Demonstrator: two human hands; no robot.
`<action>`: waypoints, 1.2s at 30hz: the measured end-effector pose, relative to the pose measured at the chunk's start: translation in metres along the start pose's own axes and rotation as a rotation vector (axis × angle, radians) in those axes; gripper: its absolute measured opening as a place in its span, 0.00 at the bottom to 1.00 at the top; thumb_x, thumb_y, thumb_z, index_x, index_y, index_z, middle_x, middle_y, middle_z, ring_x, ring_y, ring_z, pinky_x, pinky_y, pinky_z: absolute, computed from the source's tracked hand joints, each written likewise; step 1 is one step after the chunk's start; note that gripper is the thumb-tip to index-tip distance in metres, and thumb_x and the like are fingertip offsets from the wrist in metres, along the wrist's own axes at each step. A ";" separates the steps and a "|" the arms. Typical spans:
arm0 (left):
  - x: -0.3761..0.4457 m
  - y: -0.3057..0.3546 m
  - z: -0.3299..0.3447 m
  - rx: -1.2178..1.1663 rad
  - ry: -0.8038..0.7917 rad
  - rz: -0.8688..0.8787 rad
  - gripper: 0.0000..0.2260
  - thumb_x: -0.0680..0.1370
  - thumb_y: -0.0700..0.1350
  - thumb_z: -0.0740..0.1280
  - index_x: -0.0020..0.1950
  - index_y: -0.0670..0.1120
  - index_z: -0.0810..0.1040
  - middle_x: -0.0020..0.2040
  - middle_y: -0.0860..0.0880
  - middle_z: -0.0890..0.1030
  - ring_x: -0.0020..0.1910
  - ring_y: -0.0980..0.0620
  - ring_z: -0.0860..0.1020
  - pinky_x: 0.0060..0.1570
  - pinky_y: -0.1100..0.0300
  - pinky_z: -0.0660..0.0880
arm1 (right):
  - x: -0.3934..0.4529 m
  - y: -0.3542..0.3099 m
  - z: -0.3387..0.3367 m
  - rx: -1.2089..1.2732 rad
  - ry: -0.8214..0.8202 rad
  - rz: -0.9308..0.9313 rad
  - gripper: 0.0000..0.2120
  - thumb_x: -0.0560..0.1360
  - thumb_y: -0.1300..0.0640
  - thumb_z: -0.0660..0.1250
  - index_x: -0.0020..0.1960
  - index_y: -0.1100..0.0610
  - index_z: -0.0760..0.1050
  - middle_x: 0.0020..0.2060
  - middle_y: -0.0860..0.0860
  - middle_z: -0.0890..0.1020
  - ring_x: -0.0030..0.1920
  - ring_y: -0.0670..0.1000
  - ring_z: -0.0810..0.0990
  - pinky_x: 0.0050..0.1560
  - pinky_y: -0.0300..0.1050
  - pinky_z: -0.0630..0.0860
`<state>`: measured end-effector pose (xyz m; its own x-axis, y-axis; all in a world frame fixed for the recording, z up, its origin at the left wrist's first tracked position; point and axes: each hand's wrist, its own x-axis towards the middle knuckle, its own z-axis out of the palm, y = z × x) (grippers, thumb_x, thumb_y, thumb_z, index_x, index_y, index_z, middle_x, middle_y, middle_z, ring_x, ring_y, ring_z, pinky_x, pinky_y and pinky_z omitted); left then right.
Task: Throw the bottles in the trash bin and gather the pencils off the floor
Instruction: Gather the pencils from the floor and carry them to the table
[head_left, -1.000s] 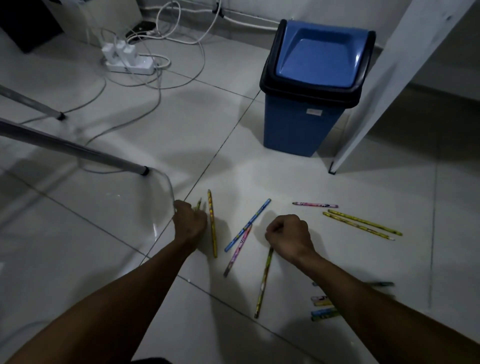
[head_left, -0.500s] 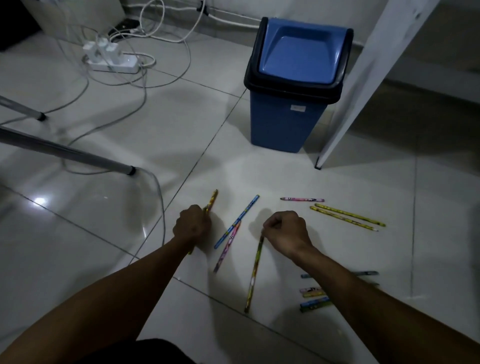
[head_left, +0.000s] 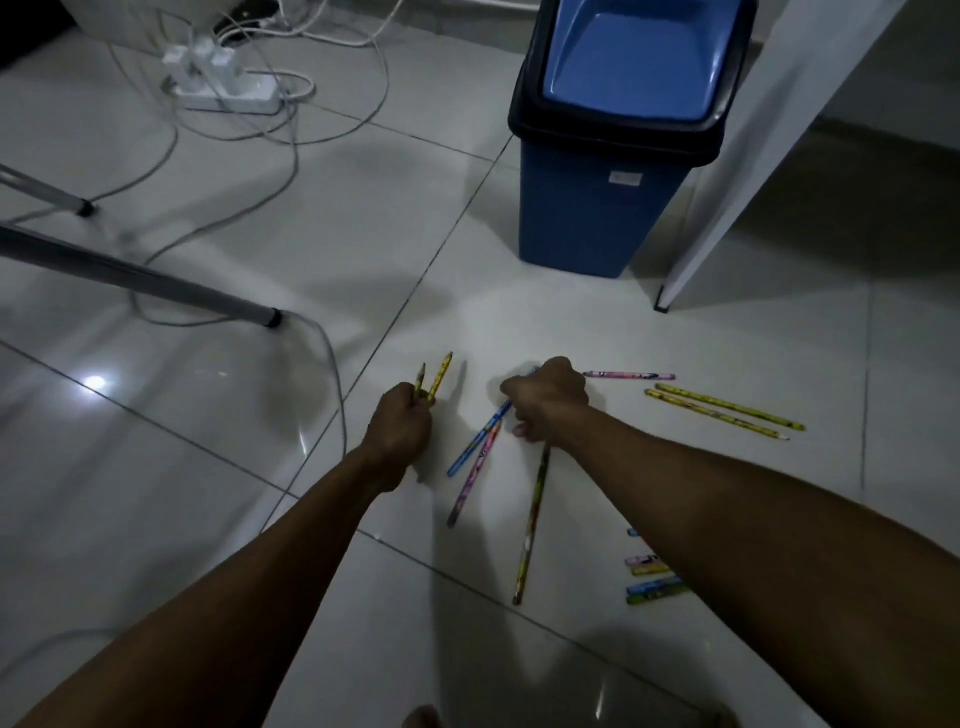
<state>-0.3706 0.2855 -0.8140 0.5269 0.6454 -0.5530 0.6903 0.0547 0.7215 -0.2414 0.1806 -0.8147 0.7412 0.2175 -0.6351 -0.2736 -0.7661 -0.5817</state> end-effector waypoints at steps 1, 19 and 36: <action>-0.003 0.000 -0.002 -0.059 -0.018 -0.017 0.09 0.82 0.41 0.56 0.54 0.39 0.74 0.44 0.42 0.73 0.38 0.49 0.70 0.35 0.55 0.69 | 0.002 -0.001 0.001 0.002 -0.006 0.015 0.16 0.69 0.55 0.71 0.53 0.62 0.74 0.47 0.59 0.82 0.24 0.56 0.82 0.26 0.48 0.81; -0.018 0.027 -0.016 -0.243 -0.095 0.007 0.08 0.77 0.46 0.68 0.43 0.42 0.75 0.35 0.46 0.71 0.29 0.51 0.68 0.27 0.60 0.66 | -0.015 -0.022 -0.015 0.175 -0.146 -0.065 0.09 0.71 0.59 0.72 0.46 0.65 0.81 0.31 0.57 0.82 0.23 0.53 0.80 0.20 0.35 0.67; -0.029 0.020 -0.009 -0.109 -0.311 -0.018 0.07 0.80 0.40 0.63 0.53 0.40 0.79 0.36 0.45 0.75 0.35 0.50 0.73 0.33 0.58 0.71 | -0.040 0.017 -0.014 0.256 -0.308 0.068 0.03 0.68 0.60 0.71 0.41 0.60 0.79 0.26 0.54 0.77 0.21 0.50 0.73 0.23 0.35 0.61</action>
<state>-0.3770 0.2745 -0.7796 0.6525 0.3810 -0.6550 0.6530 0.1559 0.7412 -0.2673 0.1502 -0.7922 0.5089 0.3724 -0.7761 -0.4878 -0.6181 -0.6164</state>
